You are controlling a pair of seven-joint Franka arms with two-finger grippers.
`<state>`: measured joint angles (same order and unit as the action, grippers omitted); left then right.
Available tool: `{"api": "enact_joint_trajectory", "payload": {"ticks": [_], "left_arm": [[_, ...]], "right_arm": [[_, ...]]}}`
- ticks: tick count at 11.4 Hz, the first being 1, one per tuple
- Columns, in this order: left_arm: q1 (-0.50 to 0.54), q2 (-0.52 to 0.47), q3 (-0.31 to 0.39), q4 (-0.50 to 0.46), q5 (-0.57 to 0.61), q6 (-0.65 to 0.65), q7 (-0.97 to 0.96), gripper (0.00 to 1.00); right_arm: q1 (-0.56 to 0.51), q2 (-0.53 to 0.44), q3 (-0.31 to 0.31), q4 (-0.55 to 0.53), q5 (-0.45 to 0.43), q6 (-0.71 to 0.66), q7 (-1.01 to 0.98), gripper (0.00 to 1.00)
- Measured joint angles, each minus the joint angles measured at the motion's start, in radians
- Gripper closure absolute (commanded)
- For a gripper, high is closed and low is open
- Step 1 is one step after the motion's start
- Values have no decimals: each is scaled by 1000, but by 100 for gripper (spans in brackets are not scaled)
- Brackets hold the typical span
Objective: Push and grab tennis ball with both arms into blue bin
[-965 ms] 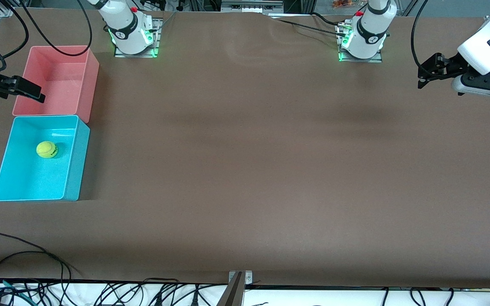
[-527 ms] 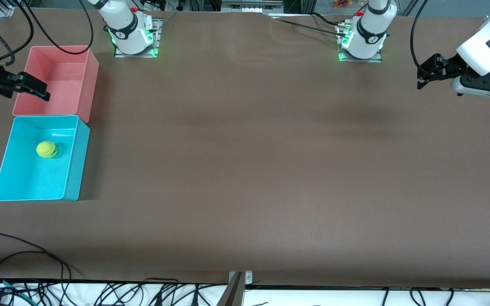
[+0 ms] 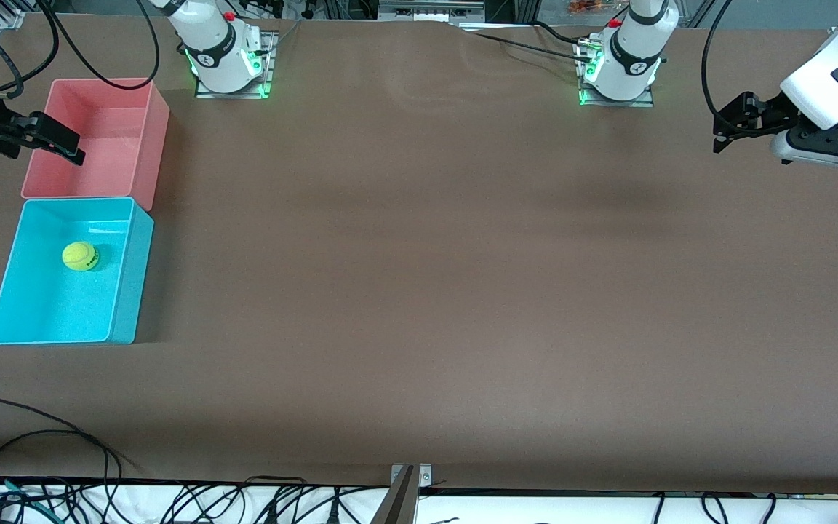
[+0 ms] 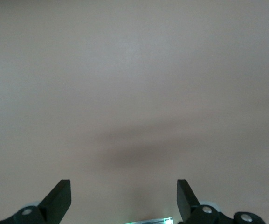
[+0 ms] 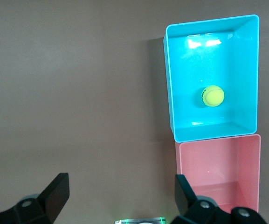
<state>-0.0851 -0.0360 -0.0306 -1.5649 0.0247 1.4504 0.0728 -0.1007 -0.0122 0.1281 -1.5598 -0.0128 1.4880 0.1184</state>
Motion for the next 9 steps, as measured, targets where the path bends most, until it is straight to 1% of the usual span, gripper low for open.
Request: {"api": "enact_joint_trajectory", "payload": {"ticks": [5, 9], "left_arm": [[0, 0, -21, 0, 0, 0, -5, 0], [0, 0, -23, 0, 0, 0, -7, 0]], "right_arm": [[-4, 0, 0, -1, 2, 13, 3, 0], [-5, 1, -1, -3, 10, 18, 3, 0]]}}
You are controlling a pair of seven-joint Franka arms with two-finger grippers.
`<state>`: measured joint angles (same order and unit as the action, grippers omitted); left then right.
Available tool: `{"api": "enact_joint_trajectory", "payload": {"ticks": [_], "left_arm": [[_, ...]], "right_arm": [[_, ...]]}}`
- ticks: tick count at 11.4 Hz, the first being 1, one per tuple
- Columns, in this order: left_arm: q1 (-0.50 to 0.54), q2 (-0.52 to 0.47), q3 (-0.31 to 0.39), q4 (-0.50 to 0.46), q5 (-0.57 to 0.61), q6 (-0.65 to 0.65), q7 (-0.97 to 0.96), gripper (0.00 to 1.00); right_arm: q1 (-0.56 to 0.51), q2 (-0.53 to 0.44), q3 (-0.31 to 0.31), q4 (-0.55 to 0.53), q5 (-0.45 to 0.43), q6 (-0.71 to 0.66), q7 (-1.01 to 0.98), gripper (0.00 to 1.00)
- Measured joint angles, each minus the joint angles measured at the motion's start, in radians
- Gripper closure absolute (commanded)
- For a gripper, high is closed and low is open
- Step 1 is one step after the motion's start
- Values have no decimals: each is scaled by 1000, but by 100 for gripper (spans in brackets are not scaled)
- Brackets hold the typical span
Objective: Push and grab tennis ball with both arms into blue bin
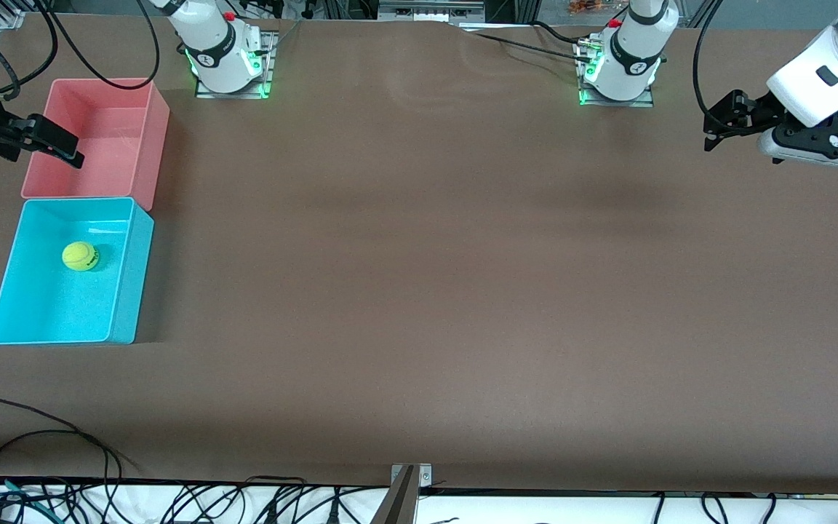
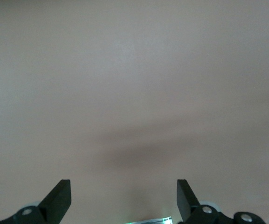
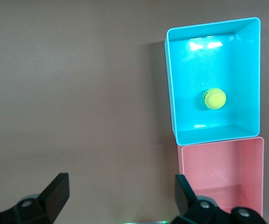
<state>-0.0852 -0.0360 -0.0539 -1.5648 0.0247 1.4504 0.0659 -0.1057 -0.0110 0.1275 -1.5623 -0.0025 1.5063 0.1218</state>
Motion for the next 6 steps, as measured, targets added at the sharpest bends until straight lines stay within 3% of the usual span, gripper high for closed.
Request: {"api": "enact_joint_trajectory", "payload": {"ticks": [6], "left_arm": [[0, 0, 1, 0, 0, 0, -1, 0]], "right_arm": [[-4, 8, -7, -6, 11, 0, 0, 0]]}}
